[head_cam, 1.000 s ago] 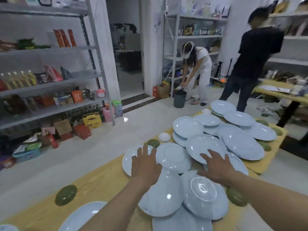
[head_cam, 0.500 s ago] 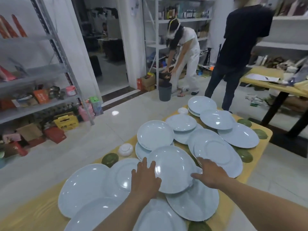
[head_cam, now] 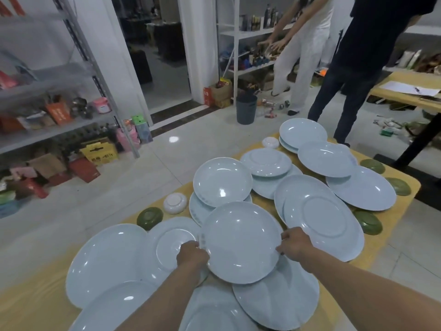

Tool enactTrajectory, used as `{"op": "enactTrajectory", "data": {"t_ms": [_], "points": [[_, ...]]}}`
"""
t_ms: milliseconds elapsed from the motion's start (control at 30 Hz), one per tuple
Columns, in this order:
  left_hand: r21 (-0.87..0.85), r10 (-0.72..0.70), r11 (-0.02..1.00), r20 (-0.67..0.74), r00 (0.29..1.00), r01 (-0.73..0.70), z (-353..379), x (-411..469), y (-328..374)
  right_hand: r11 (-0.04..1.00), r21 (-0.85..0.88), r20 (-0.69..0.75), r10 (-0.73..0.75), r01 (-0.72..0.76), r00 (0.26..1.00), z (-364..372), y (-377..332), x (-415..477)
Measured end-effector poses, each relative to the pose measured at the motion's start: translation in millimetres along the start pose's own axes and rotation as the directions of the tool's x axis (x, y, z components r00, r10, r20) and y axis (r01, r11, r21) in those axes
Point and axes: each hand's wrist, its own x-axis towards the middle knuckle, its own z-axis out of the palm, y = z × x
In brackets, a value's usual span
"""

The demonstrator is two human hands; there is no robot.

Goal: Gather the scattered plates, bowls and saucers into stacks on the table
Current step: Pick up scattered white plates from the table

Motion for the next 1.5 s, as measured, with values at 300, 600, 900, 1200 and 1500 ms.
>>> {"op": "enactTrajectory", "data": {"t_ms": [300, 600, 900, 1200, 1500], "points": [[-0.397, -0.088, 0.915, -0.010, 0.996, 0.077, -53.1, -4.6, -3.5, 0.997, -0.001, 0.006, -0.082, 0.082, 0.997, 16.6, -35.3, -27.6], [-0.562, -0.104, 0.827, -0.129, 0.986, 0.014, -187.7, -40.0, -74.4, 0.982, 0.023, 0.088, -0.191, 0.190, 0.978, 107.9, -81.5, -131.3], [-0.593, -0.147, 0.805, -0.241, 0.959, -0.026, -344.7, -72.0, -201.1, 0.950, -0.011, 0.251, -0.298, 0.311, 0.921, 250.3, -118.6, -251.2], [-0.657, -0.351, 0.748, -0.271, 0.896, 0.094, -435.1, -47.3, -346.8, 0.884, -0.226, 0.394, -0.301, 0.408, 0.869, 402.5, -120.1, -322.2], [-0.628, -0.423, 0.757, -0.263, 0.867, 0.179, -443.7, 7.1, -449.5, 0.834, -0.317, 0.459, -0.282, 0.452, 0.843, 466.9, -101.9, -337.0]]}}
